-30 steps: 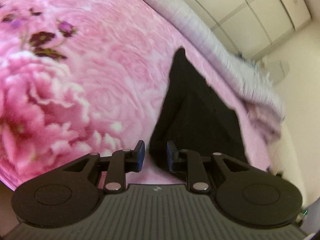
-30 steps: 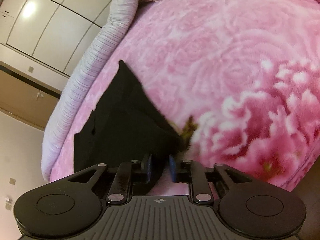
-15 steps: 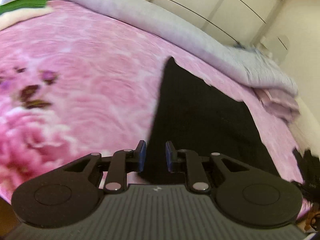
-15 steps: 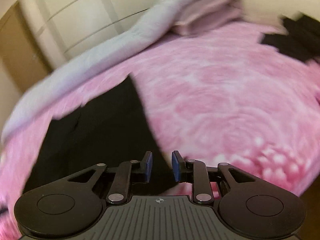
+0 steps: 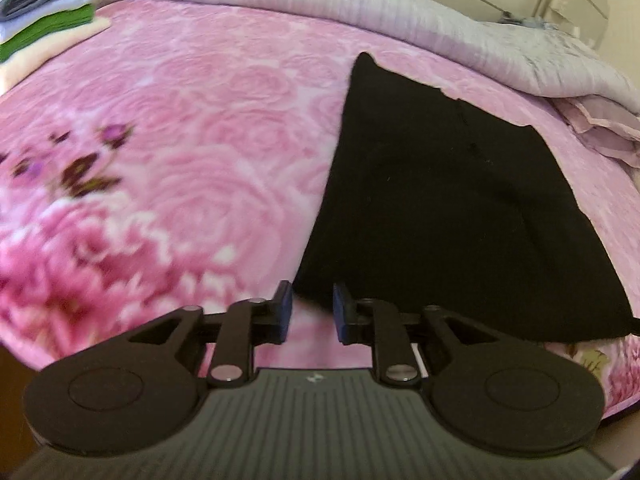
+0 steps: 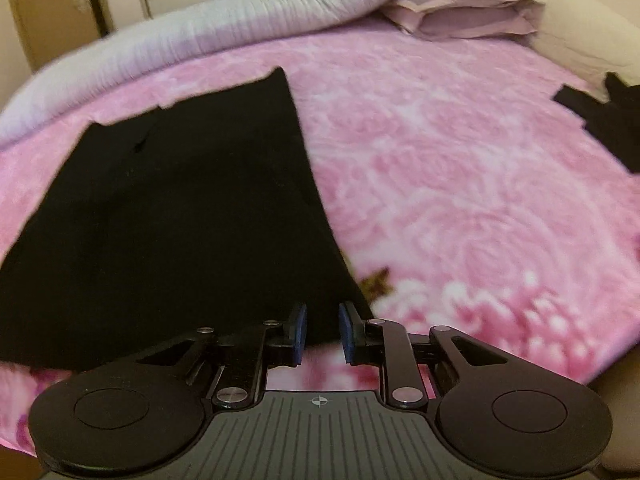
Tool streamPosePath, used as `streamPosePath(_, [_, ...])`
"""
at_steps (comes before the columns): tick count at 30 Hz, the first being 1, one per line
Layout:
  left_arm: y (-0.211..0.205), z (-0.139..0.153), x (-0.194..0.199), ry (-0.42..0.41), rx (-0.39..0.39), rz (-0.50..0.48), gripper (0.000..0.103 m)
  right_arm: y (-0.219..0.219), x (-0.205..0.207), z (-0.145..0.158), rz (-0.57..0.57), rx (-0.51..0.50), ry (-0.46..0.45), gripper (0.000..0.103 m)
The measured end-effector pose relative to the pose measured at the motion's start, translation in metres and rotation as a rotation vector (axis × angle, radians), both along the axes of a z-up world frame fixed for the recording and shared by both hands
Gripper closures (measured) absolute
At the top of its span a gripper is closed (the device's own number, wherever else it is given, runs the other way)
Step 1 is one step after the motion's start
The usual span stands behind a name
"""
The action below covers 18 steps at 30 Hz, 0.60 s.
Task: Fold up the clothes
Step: 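Open both grippers and withdraw from the folded black skirt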
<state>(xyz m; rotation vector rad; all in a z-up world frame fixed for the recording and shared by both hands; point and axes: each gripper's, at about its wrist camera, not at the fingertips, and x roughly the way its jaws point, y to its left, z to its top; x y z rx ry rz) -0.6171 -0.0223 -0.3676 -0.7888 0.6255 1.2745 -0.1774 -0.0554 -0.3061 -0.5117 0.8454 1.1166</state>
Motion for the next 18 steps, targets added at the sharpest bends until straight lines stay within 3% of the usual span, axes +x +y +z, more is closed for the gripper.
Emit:
streamPosePath(8, [-0.041, 0.023, 0.011, 0.003, 0.039, -0.026, 0.084, -0.027, -0.031, 0.025, 0.031, 0.037, -0.005, 0.078])
streamPosePath(11, [-0.054, 0.032, 0.012, 0.012, 0.06, -0.026, 0.078, -0.04, -0.036, 0.034, 0.031, 0.065, 0.001, 0.075])
streamPosePath(18, [-0.083, 0.04, -0.001, 0.007, 0.072, -0.013, 0.071, -0.081, -0.026, 0.038, -0.032, 0.103, 0.097, 0.07])
